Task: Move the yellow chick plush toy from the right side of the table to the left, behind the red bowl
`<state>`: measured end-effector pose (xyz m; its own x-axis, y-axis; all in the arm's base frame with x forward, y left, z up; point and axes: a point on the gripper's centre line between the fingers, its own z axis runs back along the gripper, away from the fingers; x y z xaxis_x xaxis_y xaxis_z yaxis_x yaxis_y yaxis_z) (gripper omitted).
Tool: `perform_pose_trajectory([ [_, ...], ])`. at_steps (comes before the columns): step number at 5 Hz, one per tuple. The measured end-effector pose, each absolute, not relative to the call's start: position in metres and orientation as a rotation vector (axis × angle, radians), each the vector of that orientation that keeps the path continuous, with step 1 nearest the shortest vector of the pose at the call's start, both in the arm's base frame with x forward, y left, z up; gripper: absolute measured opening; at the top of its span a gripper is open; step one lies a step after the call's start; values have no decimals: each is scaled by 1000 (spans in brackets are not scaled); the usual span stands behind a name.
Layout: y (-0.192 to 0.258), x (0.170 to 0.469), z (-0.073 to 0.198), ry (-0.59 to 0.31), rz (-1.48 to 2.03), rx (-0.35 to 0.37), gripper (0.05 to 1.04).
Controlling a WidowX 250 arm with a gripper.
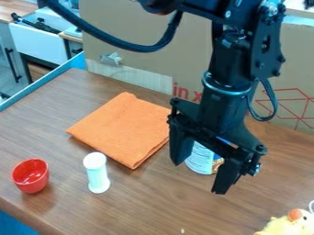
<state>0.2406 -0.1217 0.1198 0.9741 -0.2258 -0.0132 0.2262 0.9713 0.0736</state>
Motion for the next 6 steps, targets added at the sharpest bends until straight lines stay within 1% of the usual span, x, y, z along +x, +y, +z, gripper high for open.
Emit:
perform_pose_trajectory([
  [1,-121,240,113,26,-229,84,1003],
  [2,-141,242,111,19,-302,90,1003],
  [4,-181,251,98,-1,-434,32,1003],
  [5,-193,257,82,5,-470,-1,1003],
  [6,-211,271,65,2,-533,-49,1003],
])
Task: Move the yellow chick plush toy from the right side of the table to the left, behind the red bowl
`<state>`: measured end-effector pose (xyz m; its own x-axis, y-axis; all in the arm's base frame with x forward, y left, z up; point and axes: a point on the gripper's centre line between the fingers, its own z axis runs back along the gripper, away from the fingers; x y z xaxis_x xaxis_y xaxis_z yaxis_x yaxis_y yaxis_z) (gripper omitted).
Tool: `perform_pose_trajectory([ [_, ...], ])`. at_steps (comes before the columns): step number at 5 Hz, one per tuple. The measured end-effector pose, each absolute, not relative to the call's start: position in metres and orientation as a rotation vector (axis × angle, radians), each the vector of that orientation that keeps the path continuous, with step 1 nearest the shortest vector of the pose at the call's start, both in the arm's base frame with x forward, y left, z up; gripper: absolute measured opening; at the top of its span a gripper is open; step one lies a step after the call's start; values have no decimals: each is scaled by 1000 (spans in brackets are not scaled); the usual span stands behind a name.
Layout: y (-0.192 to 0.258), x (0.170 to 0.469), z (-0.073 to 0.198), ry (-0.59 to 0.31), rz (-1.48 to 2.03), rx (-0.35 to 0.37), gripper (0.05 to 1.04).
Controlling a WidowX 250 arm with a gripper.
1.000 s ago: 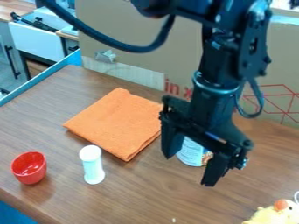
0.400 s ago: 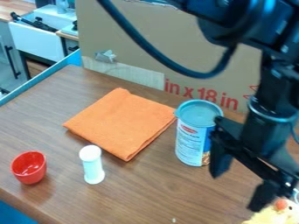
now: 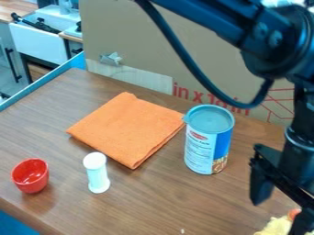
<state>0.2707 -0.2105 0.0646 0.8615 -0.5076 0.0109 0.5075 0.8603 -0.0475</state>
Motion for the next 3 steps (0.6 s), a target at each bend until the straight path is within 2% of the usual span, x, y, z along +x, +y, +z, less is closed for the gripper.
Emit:
perform_pose_trajectory([
  [3,-225,289,34,93,-521,-13,1003],
])
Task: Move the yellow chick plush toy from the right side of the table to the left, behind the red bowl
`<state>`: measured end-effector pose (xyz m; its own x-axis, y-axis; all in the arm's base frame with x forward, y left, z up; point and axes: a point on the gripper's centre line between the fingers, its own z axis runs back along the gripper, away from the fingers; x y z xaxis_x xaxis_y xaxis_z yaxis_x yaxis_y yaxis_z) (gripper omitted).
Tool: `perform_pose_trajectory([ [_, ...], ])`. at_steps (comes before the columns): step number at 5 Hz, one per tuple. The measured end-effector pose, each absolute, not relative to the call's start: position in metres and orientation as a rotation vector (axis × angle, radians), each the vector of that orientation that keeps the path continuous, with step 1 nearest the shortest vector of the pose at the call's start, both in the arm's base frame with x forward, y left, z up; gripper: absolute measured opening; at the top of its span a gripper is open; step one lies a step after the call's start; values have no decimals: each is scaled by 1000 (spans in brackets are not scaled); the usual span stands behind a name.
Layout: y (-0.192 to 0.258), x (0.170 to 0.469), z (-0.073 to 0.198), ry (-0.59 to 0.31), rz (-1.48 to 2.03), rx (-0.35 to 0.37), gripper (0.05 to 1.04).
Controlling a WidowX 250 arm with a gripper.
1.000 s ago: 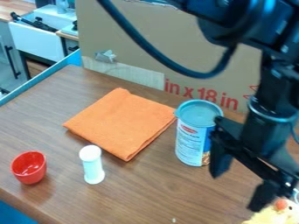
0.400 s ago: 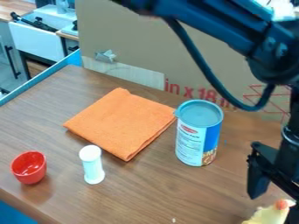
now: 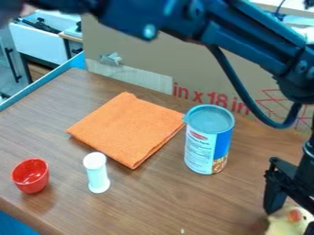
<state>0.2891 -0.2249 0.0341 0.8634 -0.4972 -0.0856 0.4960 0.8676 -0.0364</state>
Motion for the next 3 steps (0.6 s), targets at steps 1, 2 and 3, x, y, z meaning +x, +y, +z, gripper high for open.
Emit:
perform_pose_trajectory([
  [1,-228,287,24,124,-491,-41,963],
  [2,-224,289,22,123,-443,-69,696],
  [3,-220,284,23,114,-419,-61,498],
])
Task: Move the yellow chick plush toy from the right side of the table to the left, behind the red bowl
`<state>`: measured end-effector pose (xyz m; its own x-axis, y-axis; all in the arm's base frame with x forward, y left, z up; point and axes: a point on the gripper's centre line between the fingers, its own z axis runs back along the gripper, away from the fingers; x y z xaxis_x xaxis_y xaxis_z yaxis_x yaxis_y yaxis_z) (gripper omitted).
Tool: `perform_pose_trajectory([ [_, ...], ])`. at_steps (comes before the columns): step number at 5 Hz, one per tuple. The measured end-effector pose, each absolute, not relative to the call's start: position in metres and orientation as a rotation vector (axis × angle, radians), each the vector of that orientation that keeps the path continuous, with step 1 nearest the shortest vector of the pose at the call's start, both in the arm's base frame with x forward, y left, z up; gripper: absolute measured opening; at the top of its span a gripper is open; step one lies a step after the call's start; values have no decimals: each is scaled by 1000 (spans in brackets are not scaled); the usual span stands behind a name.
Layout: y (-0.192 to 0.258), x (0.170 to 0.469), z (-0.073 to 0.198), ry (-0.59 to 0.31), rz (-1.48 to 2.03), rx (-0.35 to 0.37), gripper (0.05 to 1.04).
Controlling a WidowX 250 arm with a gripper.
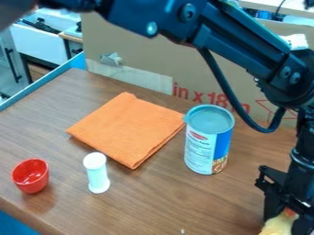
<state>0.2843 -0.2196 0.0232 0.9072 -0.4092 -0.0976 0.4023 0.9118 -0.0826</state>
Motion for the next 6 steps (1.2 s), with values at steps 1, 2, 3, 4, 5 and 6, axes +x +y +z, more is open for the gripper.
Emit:
perform_pose_trajectory([
  [1,-214,275,47,53,-410,-4,442],
  [2,-201,260,88,-158,-457,-100,441],
  [3,-174,253,103,-243,-352,-85,441],
  [4,-168,259,105,-277,-190,-57,441],
  [5,-129,258,151,-235,-92,62,441],
  [6,-73,253,198,-240,94,72,441],
])
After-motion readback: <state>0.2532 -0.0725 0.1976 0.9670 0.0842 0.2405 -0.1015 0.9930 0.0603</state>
